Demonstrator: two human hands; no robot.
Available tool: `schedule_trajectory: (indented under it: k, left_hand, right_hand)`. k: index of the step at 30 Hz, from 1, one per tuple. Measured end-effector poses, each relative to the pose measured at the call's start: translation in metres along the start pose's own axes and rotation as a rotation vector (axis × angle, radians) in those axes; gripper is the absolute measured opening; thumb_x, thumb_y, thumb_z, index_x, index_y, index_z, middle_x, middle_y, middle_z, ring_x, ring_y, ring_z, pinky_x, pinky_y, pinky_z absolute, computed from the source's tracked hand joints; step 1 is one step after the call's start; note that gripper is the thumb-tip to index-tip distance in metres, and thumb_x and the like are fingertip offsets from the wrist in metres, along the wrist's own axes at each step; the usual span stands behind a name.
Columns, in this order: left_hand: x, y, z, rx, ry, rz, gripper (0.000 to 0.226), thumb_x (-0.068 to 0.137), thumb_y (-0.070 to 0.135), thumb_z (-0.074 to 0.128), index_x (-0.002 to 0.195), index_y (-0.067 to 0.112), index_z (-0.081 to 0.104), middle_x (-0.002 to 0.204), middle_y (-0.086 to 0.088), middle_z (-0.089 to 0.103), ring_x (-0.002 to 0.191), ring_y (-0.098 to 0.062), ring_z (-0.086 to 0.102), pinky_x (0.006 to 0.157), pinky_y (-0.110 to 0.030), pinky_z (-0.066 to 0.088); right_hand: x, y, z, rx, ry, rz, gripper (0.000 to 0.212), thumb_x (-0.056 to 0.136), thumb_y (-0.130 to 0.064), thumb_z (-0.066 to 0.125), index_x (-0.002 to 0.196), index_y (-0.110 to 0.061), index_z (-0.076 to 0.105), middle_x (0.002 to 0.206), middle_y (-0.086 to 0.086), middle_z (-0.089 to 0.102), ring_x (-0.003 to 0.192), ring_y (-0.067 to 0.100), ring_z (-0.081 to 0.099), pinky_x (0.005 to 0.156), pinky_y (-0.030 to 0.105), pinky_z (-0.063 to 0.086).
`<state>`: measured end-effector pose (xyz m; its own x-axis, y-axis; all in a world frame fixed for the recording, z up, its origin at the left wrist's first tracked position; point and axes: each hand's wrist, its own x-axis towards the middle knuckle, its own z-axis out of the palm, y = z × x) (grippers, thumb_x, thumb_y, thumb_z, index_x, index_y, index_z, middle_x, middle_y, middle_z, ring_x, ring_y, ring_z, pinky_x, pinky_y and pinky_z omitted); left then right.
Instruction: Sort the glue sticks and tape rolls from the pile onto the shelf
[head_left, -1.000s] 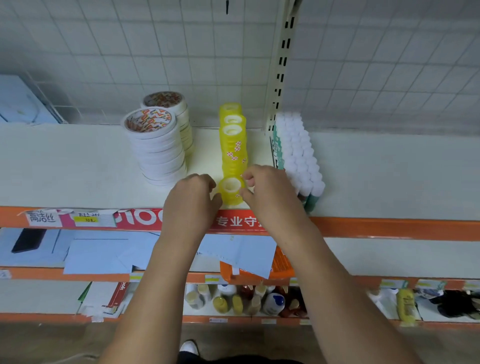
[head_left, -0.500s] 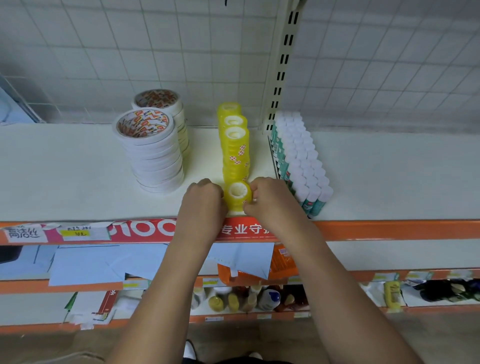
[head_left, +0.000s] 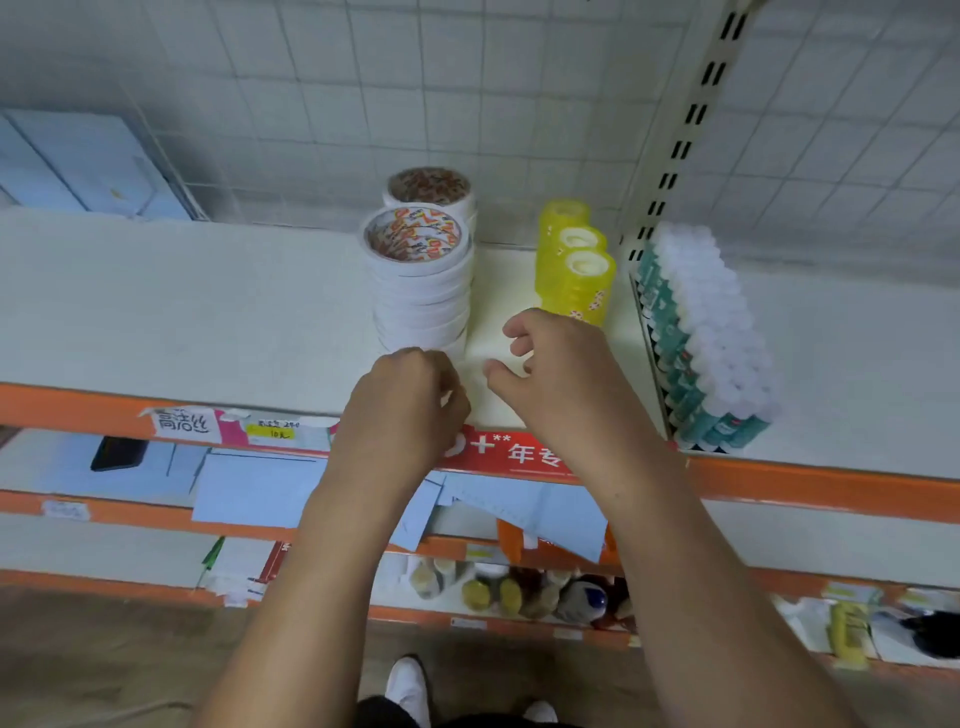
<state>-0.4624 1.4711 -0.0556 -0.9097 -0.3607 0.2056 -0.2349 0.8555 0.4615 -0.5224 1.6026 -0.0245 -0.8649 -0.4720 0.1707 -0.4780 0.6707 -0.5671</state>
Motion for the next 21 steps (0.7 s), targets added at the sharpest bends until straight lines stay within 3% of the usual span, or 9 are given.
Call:
schedule_trajectory:
  k: [4, 8, 10, 12, 15, 17, 21]
  left_hand:
    - [0.007, -0.032, -0.031, 0.037, 0.065, -0.067, 0.014, 0.085, 0.026, 0.062, 0.083, 0.014, 0.069, 0.081, -0.003, 0.068, 0.078, -0.026, 0.063, 0.069, -0.035, 0.05]
    - [0.031, -0.047, -0.05, 0.023, 0.188, -0.054, 0.04, 0.088, 0.034, 0.064, 0.119, 0.008, 0.062, 0.109, -0.011, 0.064, 0.095, -0.03, 0.062, 0.083, -0.04, 0.049]
    - [0.042, -0.048, -0.054, 0.017, 0.216, -0.029, 0.051, 0.089, 0.035, 0.063, 0.129, 0.005, 0.054, 0.116, -0.014, 0.06, 0.1, -0.033, 0.06, 0.085, -0.041, 0.049]
    - [0.051, -0.048, -0.057, 0.013, 0.22, 0.012, 0.049, 0.09, 0.035, 0.062, 0.126, 0.003, 0.053, 0.114, -0.014, 0.058, 0.099, -0.034, 0.059, 0.082, -0.042, 0.049]
    - [0.06, -0.048, -0.057, -0.008, 0.174, 0.052, 0.041, 0.091, 0.034, 0.06, 0.117, 0.002, 0.057, 0.108, -0.014, 0.058, 0.094, -0.032, 0.059, 0.08, -0.041, 0.049]
    - [0.064, -0.048, -0.057, -0.017, 0.15, 0.084, 0.032, 0.091, 0.032, 0.059, 0.108, 0.005, 0.061, 0.103, -0.011, 0.059, 0.092, -0.029, 0.059, 0.077, -0.038, 0.048]
    - [0.066, -0.045, -0.055, 0.001, 0.179, 0.135, 0.023, 0.09, 0.028, 0.056, 0.096, 0.007, 0.061, 0.096, -0.011, 0.058, 0.087, -0.029, 0.056, 0.068, -0.034, 0.042]
  right_hand:
    - [0.018, -0.021, 0.011, 0.012, 0.089, -0.033, 0.041, 0.088, -0.039, 0.066, 0.112, -0.006, 0.058, 0.105, 0.011, 0.062, 0.097, 0.028, 0.059, 0.082, 0.038, 0.049]
    - [0.043, -0.033, 0.013, -0.024, 0.148, -0.024, 0.052, 0.084, -0.039, 0.07, 0.119, -0.004, 0.054, 0.116, 0.014, 0.062, 0.11, 0.029, 0.055, 0.081, 0.031, 0.039]
    - [0.051, -0.037, 0.012, -0.022, 0.144, -0.009, 0.049, 0.081, -0.037, 0.073, 0.113, -0.004, 0.055, 0.112, 0.013, 0.062, 0.107, 0.028, 0.055, 0.068, 0.024, 0.031]
    - [0.057, -0.039, 0.012, -0.024, 0.128, -0.015, 0.043, 0.078, -0.032, 0.077, 0.104, -0.004, 0.058, 0.105, 0.012, 0.065, 0.1, 0.027, 0.058, 0.06, 0.022, 0.026]
    - [0.063, -0.041, 0.011, -0.039, 0.065, -0.001, 0.037, 0.077, -0.029, 0.078, 0.096, -0.001, 0.063, 0.096, 0.011, 0.068, 0.09, 0.025, 0.061, 0.06, 0.023, 0.04]
    - [0.067, -0.042, 0.01, -0.069, 0.038, 0.016, 0.037, 0.076, -0.03, 0.078, 0.095, -0.001, 0.066, 0.092, 0.011, 0.069, 0.085, 0.024, 0.062, 0.069, 0.033, 0.047]
    - [0.071, -0.044, 0.007, -0.104, 0.038, 0.02, 0.038, 0.074, -0.032, 0.081, 0.09, -0.002, 0.066, 0.087, 0.011, 0.068, 0.08, 0.024, 0.06, 0.063, 0.032, 0.038]
